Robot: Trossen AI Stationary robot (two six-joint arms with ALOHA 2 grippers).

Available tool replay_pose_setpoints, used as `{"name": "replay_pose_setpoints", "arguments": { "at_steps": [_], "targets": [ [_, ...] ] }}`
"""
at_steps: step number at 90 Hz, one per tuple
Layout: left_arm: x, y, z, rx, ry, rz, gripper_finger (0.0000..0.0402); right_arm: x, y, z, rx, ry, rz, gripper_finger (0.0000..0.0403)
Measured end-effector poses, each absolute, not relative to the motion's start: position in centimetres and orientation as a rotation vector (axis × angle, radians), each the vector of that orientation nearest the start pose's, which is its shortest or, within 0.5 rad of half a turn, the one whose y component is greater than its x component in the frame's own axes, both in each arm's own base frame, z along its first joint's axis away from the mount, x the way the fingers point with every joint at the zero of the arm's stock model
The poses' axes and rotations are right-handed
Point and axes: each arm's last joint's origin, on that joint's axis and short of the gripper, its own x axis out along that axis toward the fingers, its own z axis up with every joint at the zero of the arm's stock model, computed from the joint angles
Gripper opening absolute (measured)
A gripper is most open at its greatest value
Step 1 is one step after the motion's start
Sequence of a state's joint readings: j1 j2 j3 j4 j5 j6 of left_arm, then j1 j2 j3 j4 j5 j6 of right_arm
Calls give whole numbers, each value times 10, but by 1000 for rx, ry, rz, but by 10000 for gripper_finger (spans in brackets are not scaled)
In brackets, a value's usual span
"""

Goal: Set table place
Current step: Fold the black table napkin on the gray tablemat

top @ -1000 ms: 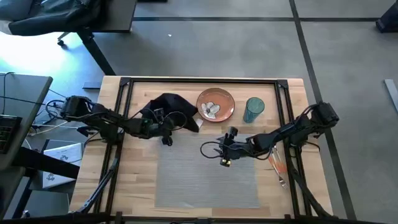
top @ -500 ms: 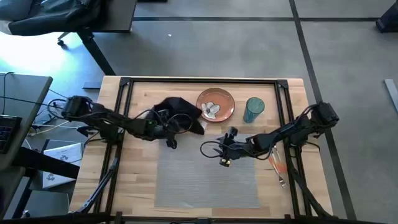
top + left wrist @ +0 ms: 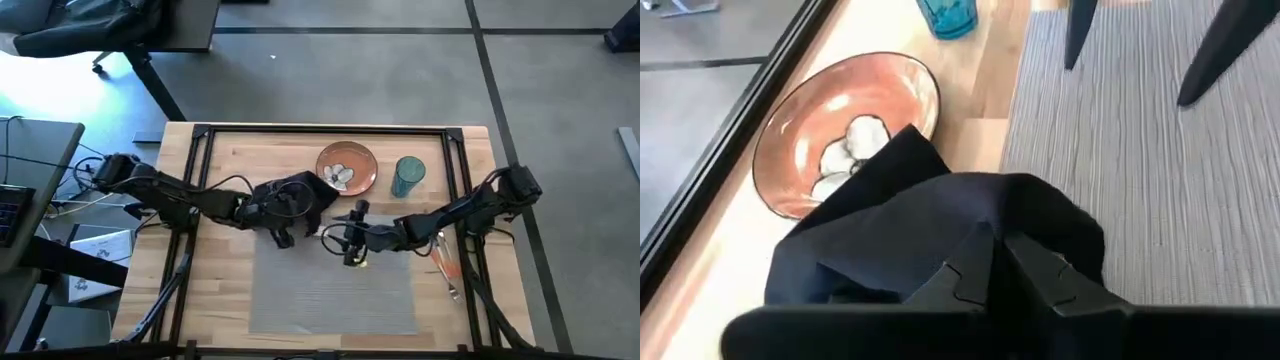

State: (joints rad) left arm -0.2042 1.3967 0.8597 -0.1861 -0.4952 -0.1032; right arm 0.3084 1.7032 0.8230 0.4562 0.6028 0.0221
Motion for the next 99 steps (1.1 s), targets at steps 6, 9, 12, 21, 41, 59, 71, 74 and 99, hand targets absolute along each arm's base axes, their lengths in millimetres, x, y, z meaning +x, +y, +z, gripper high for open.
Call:
{"name": "replay_pose_setpoints", "arguments": {
  "at_steps": [6, 9, 12, 21, 41, 59, 71, 74, 99],
  "targets": [
    [284, -45, 229, 145, 652, 309, 0, 341, 89, 171, -141, 346, -365, 213],
    [284, -45, 229, 148, 654, 303, 0, 348, 90, 169, -145, 341, -403, 213],
    [284, -45, 229, 149, 653, 302, 0, 356, 92, 168, -152, 336, -436, 213],
    [284, -45, 229, 153, 651, 310, 0, 379, 97, 168, -163, 309, -531, 213],
    [284, -44, 229, 158, 647, 323, 0, 414, 104, 173, -176, 349, -715, 213],
    [283, -48, 229, 180, 654, 303, 0, 414, 97, 147, -65, 509, -795, 213],
    [282, -51, 229, 185, 652, 291, 0, 400, 95, 135, -7, 623, -832, 213],
    [282, -52, 229, 186, 651, 288, 0, 397, 95, 133, -16, 648, -835, 213],
    [282, -56, 229, 205, 653, 264, 0, 392, 98, 128, -76, 797, -730, 98]
  ]
}}
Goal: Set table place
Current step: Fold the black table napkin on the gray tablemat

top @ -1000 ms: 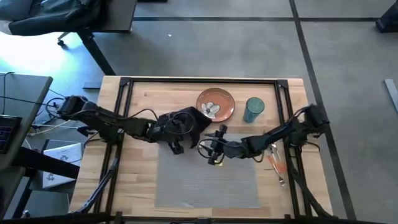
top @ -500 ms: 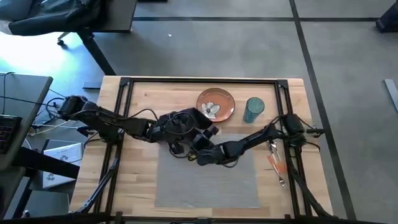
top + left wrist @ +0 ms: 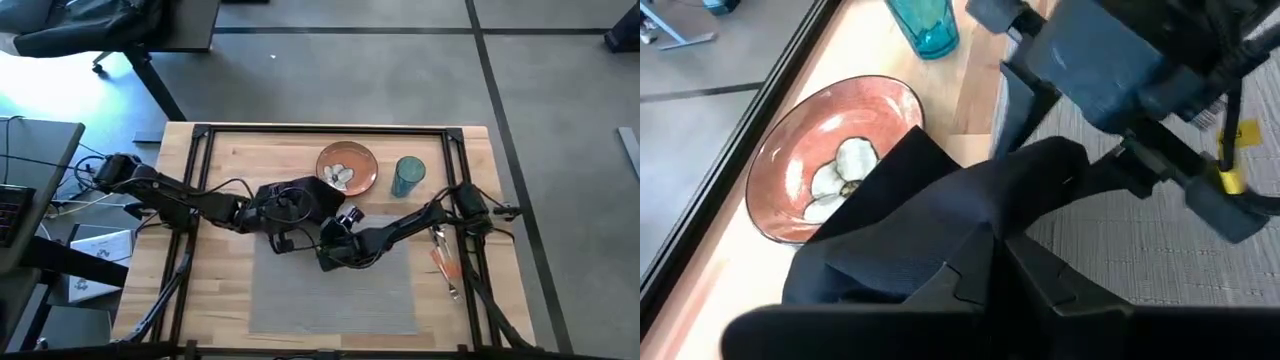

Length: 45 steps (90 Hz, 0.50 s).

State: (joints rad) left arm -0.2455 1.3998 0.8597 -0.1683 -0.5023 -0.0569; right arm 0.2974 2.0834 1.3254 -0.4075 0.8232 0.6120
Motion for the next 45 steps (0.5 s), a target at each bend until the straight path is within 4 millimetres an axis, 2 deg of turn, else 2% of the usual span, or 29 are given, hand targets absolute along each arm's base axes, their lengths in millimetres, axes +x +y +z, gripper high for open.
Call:
{"name": "replay_pose_setpoints", "arguments": {
  "at_steps": [6, 10, 23, 45],
  "targets": [
    [282, -57, 228, 200, 656, 252, 1, 391, 99, 127, -108, 843, -680, 35],
    [282, -57, 228, 192, 659, 231, 3, 389, 101, 127, -131, 871, -655, 15],
    [279, -57, 231, 189, 692, 218, 31, 378, 106, 136, -177, 945, -617, 5],
    [262, -54, 256, 112, 918, 302, 117, 347, 123, 157, -270, 1065, -585, 0]
  ]
}}
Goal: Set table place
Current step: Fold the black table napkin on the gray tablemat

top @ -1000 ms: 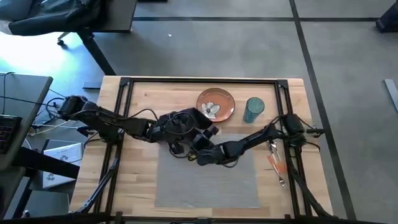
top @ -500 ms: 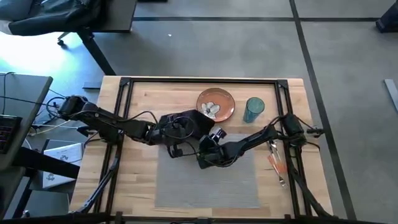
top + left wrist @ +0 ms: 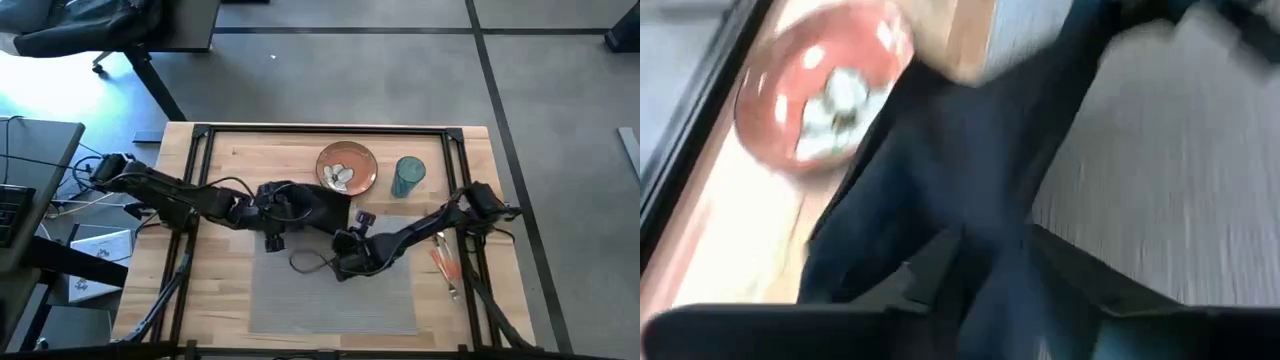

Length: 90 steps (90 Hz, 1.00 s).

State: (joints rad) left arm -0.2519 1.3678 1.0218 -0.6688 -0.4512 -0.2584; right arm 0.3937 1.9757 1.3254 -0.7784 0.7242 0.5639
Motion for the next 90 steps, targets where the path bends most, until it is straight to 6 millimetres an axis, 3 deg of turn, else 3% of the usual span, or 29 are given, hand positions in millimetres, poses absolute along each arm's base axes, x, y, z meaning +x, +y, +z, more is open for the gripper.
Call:
{"name": "replay_pose_setpoints", "arguments": {
  "at_steps": [20, 43, 55, 90],
  "targets": [
    [250, -49, 238, 85, 986, 438, 137, 335, 139, 150, -269, 1062, -567, 0],
    [262, -27, 215, 48, 909, 436, 138, 328, 138, 133, -219, 1041, -576, 0],
    [263, -13, 196, 111, 977, 456, 138, 325, 137, 128, -201, 1035, -584, 0],
    [282, 16, 167, 164, 1056, 440, 138, 327, 138, 126, -177, 1011, -574, 0]
  ]
}}
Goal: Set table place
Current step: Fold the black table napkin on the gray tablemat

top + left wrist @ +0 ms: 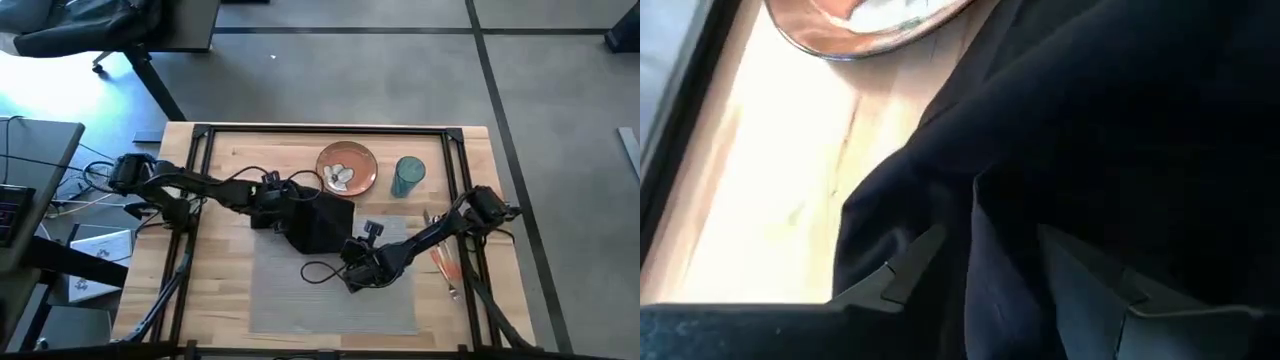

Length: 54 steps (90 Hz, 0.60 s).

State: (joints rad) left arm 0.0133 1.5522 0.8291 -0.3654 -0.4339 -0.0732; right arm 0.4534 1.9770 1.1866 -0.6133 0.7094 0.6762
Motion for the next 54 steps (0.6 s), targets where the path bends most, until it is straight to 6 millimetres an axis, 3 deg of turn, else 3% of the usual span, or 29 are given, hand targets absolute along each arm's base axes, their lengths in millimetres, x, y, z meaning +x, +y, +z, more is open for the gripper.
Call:
{"name": "replay_pose_setpoints", "arguments": {
  "at_steps": [13, 29, 41, 54],
  "targets": [
    [284, 24, 156, 189, 1111, 436, 121, 326, 140, 126, -181, 1010, -568, 0],
    [282, 16, 161, 209, 1137, 410, 13, 323, 142, 125, -193, 1024, -563, 0],
    [278, -9, 197, 220, 1069, 411, 3, 317, 141, 133, -200, 1050, -583, 0],
    [259, -40, 251, 228, 916, 423, 1, 309, 137, 162, -197, 1043, -584, 0]
  ]
}}
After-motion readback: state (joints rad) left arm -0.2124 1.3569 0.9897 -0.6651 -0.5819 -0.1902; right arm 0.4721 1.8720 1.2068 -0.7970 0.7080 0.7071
